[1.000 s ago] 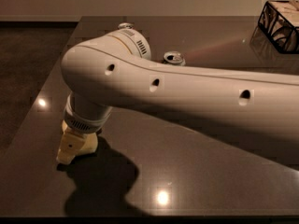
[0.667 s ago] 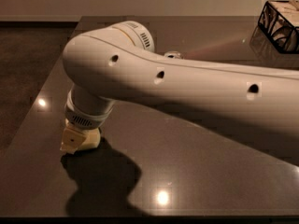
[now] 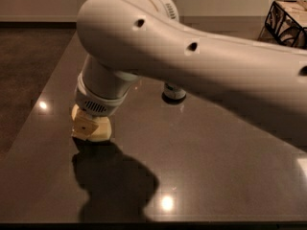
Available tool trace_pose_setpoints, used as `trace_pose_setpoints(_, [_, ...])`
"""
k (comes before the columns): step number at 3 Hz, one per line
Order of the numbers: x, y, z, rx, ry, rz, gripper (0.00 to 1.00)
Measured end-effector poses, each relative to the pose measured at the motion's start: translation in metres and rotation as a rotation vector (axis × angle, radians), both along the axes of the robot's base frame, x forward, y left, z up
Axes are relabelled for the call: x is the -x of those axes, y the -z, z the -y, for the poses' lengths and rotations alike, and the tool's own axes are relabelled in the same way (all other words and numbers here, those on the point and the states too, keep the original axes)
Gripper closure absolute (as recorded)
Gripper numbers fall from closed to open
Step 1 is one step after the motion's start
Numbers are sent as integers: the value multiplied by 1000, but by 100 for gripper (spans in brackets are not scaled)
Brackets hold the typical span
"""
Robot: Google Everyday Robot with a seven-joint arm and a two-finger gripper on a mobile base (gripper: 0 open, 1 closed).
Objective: Pick sponge
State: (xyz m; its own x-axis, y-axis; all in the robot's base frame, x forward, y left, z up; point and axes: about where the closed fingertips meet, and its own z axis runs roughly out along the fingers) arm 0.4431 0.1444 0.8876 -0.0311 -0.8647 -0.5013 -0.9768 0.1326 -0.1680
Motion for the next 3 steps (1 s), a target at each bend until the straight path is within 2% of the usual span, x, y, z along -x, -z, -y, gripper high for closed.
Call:
trace_pose_setpoints(1, [1,-27,14,8,-65,24,100])
trace_pose_setpoints(3, [8,-73,49,25,-238,60,100])
